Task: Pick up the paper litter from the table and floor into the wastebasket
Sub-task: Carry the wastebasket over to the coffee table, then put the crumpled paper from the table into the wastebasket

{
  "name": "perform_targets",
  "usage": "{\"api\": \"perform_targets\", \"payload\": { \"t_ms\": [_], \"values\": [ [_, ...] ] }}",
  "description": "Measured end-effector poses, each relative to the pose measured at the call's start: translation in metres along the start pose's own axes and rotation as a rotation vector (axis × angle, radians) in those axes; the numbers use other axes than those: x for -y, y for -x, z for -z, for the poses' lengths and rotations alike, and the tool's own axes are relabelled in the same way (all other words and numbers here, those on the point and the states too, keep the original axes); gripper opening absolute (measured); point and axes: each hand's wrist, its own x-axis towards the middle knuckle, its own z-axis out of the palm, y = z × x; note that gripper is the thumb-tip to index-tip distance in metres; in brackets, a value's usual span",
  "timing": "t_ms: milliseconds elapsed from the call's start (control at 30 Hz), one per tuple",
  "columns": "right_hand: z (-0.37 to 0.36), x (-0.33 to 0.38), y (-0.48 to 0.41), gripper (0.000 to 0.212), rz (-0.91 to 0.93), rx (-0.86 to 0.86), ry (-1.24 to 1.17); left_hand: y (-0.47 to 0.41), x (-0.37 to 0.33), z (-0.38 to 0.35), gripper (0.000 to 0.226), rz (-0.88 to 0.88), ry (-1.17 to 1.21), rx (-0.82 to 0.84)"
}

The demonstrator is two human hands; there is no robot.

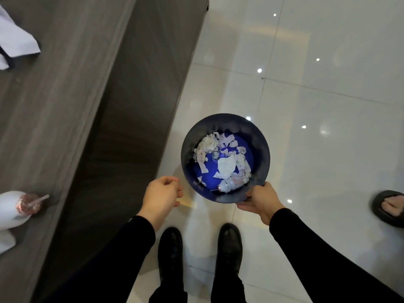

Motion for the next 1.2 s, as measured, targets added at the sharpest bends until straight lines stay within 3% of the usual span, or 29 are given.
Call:
{"api": "perform_targets", "payload": {
  "t_ms": [300,367,467,600,700,833,1033,1200],
  "values": [
    [-0.01,-0.013,-0.015,0.034,0.023,-0.049,0.189,-0.012,0.002,0.006,0.023,-0.005,0.011,-0.038],
    [-0.015,-0.011,-0.007,0.033,0.043,-0.186,0.328,-0.008,0.001,0.011,0.024,-0.019,0.027,-0.037],
    [-0.023,0.009,0.023,0.043,0.232,-0.35,0.319,0.006,-0.007,0.021,0.02,-0.072,0.038,-0.032],
    [-0.041,0.061,0.082,0.031,0.61,-0.35,0.369,0.039,-0.029,0.044,0.015,-0.203,0.115,-0.033],
    [-0.07,0.104,0.137,0.007,0.769,-0.175,0.306,0.07,-0.047,0.073,0.017,-0.307,0.212,-0.045],
    [-0.129,0.134,0.204,0.013,0.921,0.094,0.445,0.102,-0.063,0.129,0.021,-0.369,0.33,-0.091],
    [-0.229,0.118,0.261,0.009,0.952,0.286,0.799,0.137,-0.032,0.249,0.024,-0.342,0.443,-0.315],
    [-0.276,0.054,0.279,0.072,0.93,0.251,1.358,0.159,0.047,0.328,0.02,-0.204,0.513,-0.522]
  ]
}}
